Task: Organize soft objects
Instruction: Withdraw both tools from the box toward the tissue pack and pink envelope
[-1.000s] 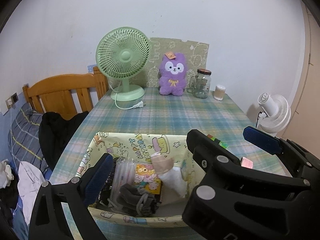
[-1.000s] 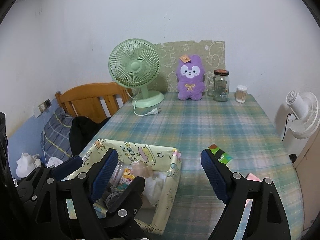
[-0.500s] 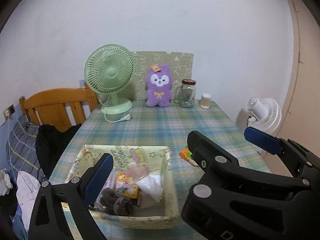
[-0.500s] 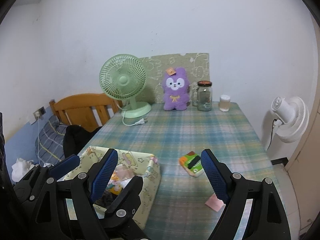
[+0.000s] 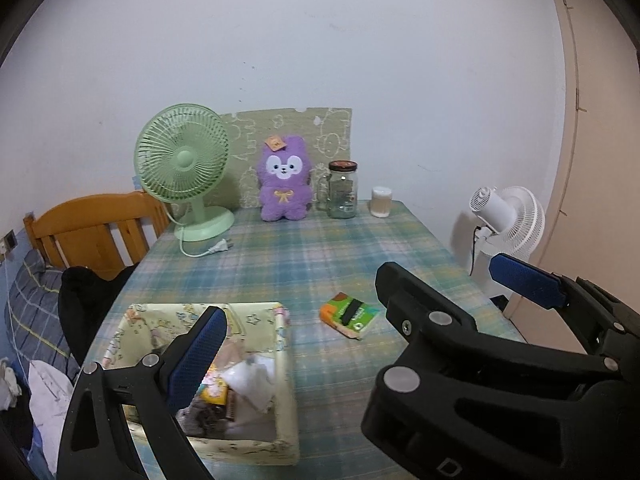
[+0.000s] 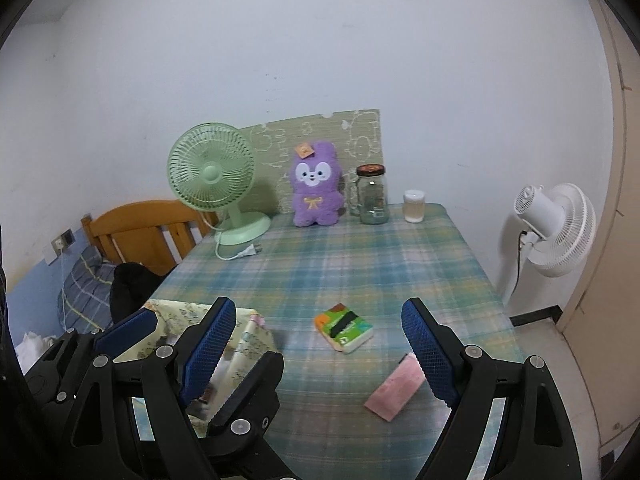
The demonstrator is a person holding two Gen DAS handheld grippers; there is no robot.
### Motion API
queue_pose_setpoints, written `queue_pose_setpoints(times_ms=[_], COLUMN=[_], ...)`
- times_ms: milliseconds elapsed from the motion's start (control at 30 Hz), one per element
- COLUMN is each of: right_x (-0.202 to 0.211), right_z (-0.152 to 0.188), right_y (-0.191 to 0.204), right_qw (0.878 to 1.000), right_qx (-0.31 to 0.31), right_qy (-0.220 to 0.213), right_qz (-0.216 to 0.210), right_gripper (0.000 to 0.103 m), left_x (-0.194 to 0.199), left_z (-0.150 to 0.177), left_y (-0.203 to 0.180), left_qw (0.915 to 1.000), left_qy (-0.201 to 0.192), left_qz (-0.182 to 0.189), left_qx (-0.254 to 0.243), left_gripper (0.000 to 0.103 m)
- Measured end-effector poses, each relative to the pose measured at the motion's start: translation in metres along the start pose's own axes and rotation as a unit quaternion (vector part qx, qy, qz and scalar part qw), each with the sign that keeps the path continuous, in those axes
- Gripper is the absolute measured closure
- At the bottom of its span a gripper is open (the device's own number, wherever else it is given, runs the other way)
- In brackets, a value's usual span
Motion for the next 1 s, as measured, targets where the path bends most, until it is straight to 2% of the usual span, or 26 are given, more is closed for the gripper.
queue_pose_setpoints(times_ms=[467,1000], right_x=[-0.018,-0.062], right_z=[0.017,0.043], right_y=[-0.043,-0.080], right_qw=[0.999,0.997], right_qx=[-0.006,-0.029], right_qy=[0.020,0.062], right_qz=[0.027,0.045], right_gripper=[0.016,0.016], left_x=[-0.030,-0.077], left_z=[0.012,0.035], left_y=[-0.034,-0.048], left_qw=[0.9996,0.9984], left_qy=[0.015,0.057], left_qz=[0.021,0.006], left_qx=[-0.008,-0.007], left_gripper=[0.005,0.011])
Point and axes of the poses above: each gripper's, at about its wrist camera, not at the fingertips, and x roughly against the way its jaws point, y to its left, z to its underside, the point moved 8 cm from there along -x, roughly the way its jaws point, and after that the axes turned 4 degrees about -x, right-handed, at the moved point
